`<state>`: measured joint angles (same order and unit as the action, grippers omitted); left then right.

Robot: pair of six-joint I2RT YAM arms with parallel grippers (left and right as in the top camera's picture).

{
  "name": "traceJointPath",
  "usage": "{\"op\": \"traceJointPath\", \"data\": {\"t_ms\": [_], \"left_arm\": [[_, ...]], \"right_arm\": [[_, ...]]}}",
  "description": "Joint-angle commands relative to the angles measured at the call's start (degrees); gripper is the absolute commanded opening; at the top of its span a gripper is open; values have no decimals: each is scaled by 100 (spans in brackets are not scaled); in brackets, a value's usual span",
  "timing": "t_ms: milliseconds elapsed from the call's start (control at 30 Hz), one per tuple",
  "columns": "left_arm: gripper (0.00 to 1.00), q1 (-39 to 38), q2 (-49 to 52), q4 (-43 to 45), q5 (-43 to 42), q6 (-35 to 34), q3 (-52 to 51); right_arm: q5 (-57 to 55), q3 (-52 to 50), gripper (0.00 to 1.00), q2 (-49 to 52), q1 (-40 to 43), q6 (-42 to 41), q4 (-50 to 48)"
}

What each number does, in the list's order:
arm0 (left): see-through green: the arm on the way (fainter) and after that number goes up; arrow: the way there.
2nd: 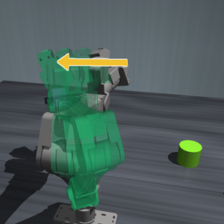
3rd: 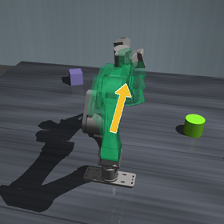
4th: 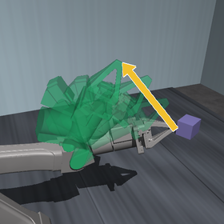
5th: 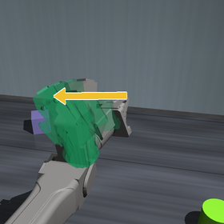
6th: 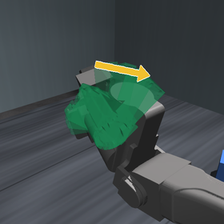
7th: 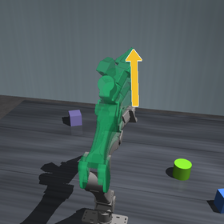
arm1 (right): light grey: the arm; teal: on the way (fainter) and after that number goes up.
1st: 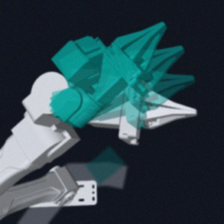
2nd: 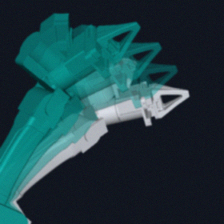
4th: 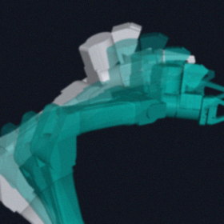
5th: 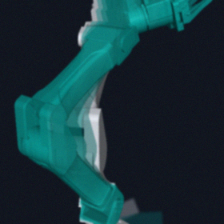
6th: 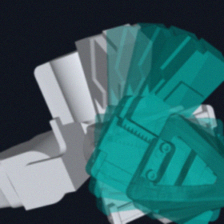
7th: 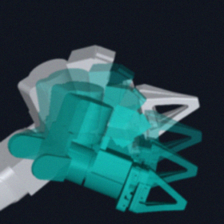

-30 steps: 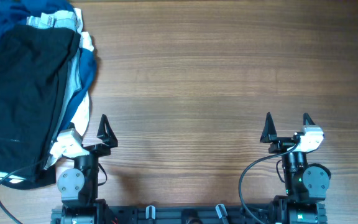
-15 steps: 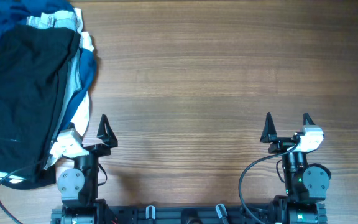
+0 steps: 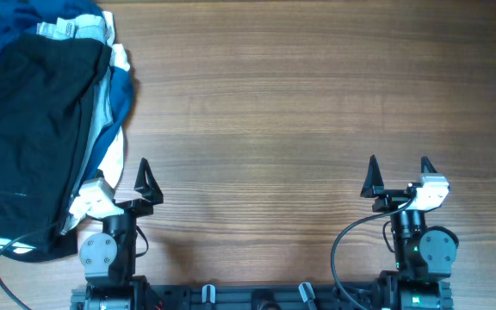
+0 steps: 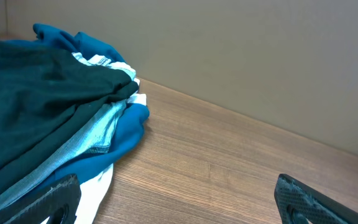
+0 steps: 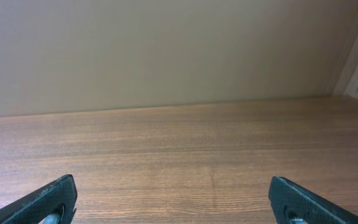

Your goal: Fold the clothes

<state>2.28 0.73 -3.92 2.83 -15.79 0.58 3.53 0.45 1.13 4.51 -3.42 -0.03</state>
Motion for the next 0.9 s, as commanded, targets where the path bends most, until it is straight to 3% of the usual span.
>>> {"op": "traceJointPath", "data": {"t_ms": [0,233,433,633,867], "left_arm": [[100,31,-31,-2,-87,13,-26],[100,31,-20,17,22,59,-26],[100,31,85,254,22,57,326],[100,31,1211,-452,20,57,1534],[100,31,3759,-1397,66,212,3703]], "right_arm": [[-98,-15,100,-11,-28,-120,-44],[-17,127,100,-11,-28,162,-291],[337,885,100,245,-28,544,-293],[1180,2024,100,1897,-28,625,-286],[1720,4098,100,4546,-28,636,581]]}}
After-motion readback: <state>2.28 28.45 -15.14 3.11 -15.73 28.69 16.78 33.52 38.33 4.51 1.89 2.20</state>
